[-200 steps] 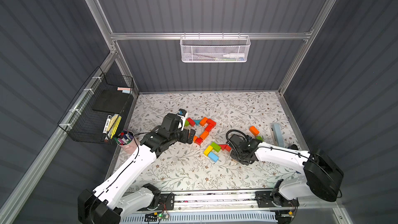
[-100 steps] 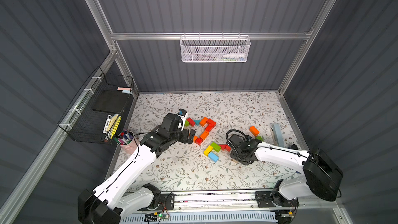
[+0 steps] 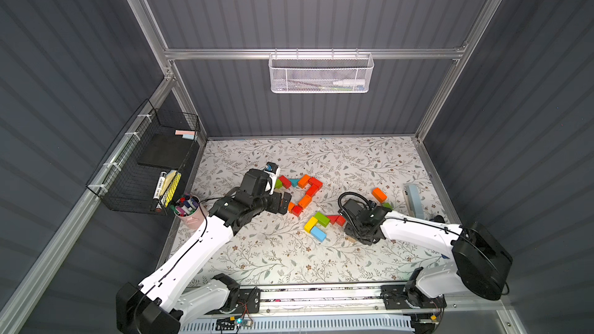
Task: Assemble a heart with building blocks
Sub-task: Assemble the building block at the center of the board, then pick up the building block from the center of the board.
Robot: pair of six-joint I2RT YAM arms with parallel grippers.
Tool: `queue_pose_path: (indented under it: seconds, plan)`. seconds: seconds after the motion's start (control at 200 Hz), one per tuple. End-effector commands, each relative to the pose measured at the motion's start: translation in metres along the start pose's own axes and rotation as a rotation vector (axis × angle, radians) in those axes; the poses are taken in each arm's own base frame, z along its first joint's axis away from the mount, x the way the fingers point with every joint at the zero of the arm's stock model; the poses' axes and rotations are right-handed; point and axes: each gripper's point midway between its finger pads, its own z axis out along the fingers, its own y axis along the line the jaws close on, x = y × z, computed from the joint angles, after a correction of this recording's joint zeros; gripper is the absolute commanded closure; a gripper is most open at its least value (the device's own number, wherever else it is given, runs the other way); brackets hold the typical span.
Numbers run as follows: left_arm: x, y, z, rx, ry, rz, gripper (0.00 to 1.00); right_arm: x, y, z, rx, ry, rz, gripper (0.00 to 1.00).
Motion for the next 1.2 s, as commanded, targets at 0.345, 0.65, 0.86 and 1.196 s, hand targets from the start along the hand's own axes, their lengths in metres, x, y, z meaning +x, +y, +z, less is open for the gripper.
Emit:
queue_pose_path:
  seconds: [0.345, 0.65, 0.86, 1.196]
  plan:
    - [0.002, 0.0, 0.0, 0.01, 0.009, -0.016, 0.01, -0.009, -0.001, -0.003, 0.01, -0.031, 0.007, 0.58]
    - [0.002, -0.001, 0.0, 0.015, 0.009, -0.014, 0.01, -0.027, -0.017, -0.034, 0.01, -0.116, -0.137, 0.34]
    - [0.001, -0.004, 0.002, 0.034, 0.008, -0.011, 0.01, -0.07, -0.028, -0.065, -0.069, -0.206, -0.265, 0.33]
    - [0.0, -0.006, 0.003, 0.048, 0.002, -0.009, 0.01, -0.146, -0.026, -0.046, -0.124, -0.136, -0.392, 0.25]
